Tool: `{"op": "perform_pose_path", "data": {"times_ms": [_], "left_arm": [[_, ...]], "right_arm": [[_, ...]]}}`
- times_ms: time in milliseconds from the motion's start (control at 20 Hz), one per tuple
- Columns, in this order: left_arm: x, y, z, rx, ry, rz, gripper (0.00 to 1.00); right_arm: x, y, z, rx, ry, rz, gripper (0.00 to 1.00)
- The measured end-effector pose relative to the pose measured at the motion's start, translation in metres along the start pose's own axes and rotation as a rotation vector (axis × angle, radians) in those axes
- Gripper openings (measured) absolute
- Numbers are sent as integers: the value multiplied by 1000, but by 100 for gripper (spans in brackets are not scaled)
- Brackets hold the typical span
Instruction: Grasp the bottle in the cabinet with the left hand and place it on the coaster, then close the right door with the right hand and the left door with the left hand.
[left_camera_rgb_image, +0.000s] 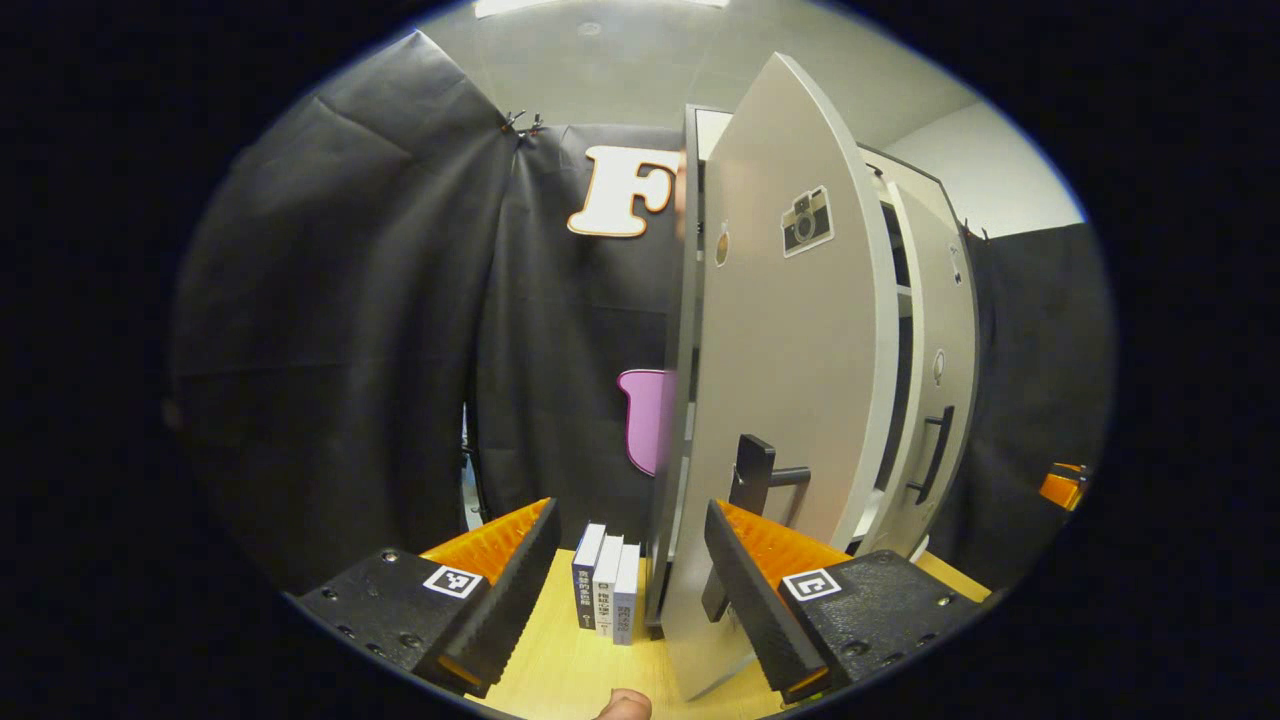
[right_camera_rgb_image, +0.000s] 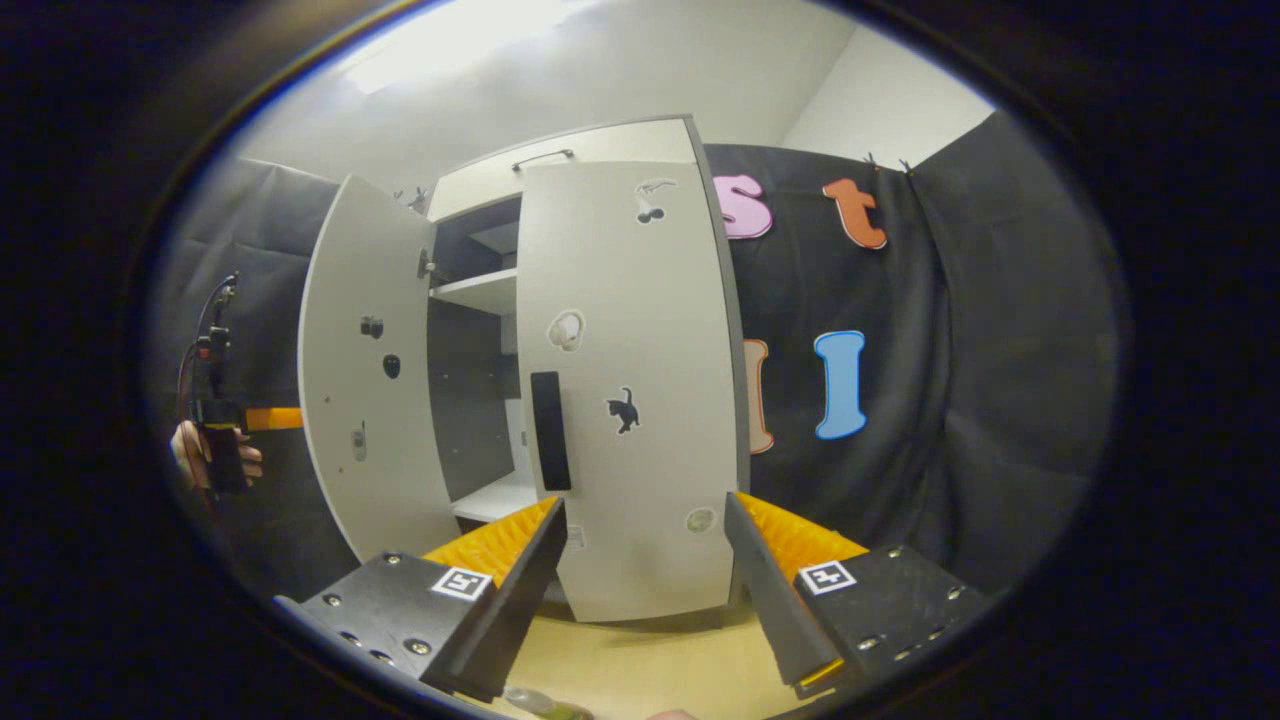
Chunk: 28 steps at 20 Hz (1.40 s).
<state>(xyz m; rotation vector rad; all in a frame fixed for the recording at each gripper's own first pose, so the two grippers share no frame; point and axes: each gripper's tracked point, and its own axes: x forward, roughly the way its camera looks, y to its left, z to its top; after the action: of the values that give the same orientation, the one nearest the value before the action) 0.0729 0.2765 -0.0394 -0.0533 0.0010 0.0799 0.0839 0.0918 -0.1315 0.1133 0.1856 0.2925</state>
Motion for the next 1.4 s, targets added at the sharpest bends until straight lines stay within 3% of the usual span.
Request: {"op": "perform_pose_path", "data": {"times_ms": [150, 200, 500, 1100, 1200, 1250, 1350, 1400], "left_arm": [[1, -20, 2, 50, -11, -10, 93], [0, -25, 0, 53, -6, -10, 93], [9, -57, -1, 52, -7, -48, 93], [40, -122, -5, 64, 0, -169, 94], [46, -132, -5, 82, -8, -177, 95], [50, -136, -4, 85, -15, -175, 90], [55, -142, -7, 69, -16, -177, 94], [56, -145, -7, 55, -16, -182, 90]], "right_arm": [[0, 1, 2, -5, -11, 19, 96], [0, 0, 2, -2, -8, 17, 93], [0, -4, 2, -10, 8, 24, 96], [-1, -20, 2, -33, 12, -7, 96], [-1, -22, 1, -35, 14, -18, 93], [-1, -22, 1, -35, 15, -25, 96], [0, -23, -1, -33, 18, -39, 96], [0, -23, -1, -34, 19, -46, 96]]}}
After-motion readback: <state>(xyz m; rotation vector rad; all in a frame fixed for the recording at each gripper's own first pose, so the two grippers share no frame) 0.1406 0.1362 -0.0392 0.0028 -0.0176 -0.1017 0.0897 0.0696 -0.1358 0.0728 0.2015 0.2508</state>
